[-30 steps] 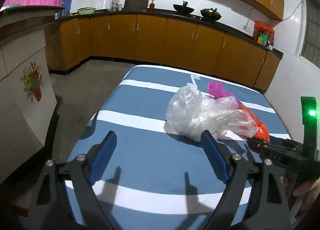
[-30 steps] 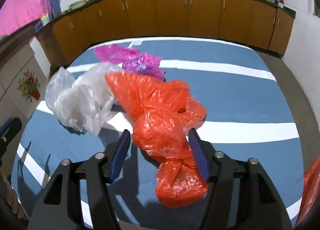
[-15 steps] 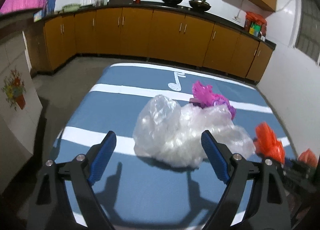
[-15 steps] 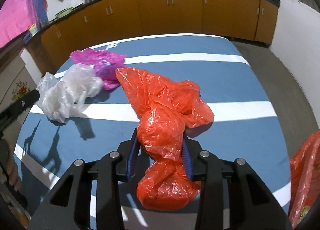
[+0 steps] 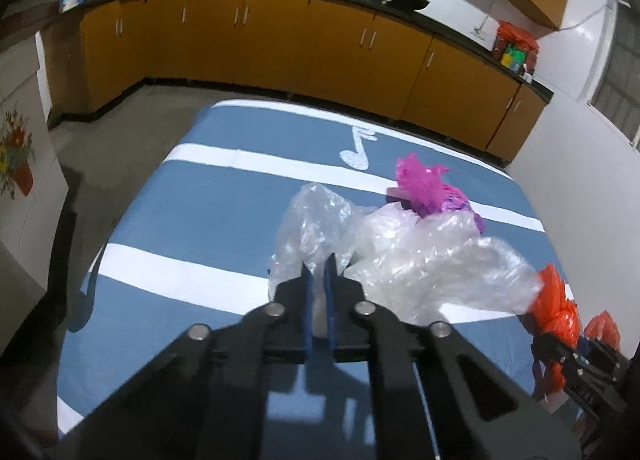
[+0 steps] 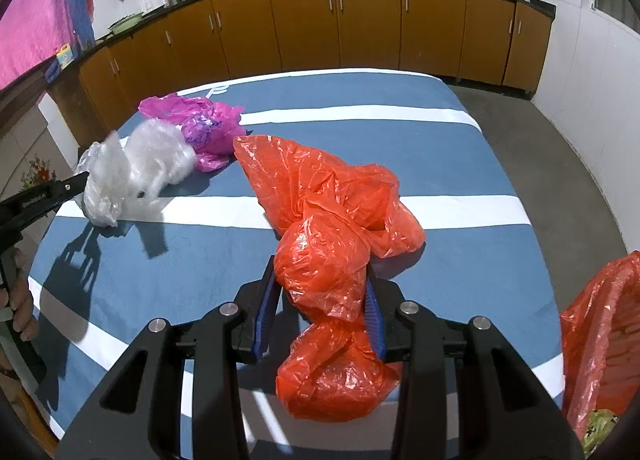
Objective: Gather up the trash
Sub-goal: 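Grasp the clear plastic bag with the left tool, then carry the red bag and clear bag over the basket and open both tools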
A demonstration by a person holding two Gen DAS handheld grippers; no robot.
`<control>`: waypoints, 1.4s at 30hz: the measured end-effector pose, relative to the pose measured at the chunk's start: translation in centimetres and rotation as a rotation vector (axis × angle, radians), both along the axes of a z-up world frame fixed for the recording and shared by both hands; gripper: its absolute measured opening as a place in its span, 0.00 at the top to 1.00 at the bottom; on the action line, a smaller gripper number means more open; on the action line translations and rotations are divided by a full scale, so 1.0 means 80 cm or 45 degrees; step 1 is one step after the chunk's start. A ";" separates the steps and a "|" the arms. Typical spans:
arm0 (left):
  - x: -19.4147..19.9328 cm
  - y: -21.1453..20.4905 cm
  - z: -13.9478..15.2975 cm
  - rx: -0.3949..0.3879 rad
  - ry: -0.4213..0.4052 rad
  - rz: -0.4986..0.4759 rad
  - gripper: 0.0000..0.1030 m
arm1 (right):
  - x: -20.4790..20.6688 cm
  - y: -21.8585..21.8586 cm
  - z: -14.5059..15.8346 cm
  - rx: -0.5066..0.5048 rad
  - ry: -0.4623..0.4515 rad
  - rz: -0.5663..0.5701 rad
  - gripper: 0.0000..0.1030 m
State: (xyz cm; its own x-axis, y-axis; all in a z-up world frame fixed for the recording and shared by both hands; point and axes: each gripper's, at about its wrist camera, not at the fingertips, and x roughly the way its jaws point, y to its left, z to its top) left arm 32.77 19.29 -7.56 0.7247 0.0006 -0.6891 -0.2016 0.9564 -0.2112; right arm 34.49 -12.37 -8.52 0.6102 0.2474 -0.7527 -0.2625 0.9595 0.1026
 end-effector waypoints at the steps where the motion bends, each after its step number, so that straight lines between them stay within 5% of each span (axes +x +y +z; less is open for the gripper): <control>1: -0.004 -0.002 0.002 0.010 -0.008 -0.004 0.96 | -0.001 -0.002 0.001 0.001 -0.004 -0.001 0.63; 22: -0.101 -0.077 0.094 0.103 -0.221 -0.133 0.96 | -0.063 -0.057 0.067 0.078 -0.146 -0.114 0.64; 42: -0.115 -0.202 0.120 0.068 -0.294 -0.379 0.96 | -0.121 -0.171 0.094 0.116 -0.257 -0.362 0.64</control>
State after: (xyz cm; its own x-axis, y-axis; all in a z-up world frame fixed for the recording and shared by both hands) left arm 23.58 3.15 2.07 0.8347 -0.2020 -0.5123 0.1340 0.9768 -0.1669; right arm 24.84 -26.01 -0.96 0.7985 0.1068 -0.5924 -0.0102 0.9864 0.1642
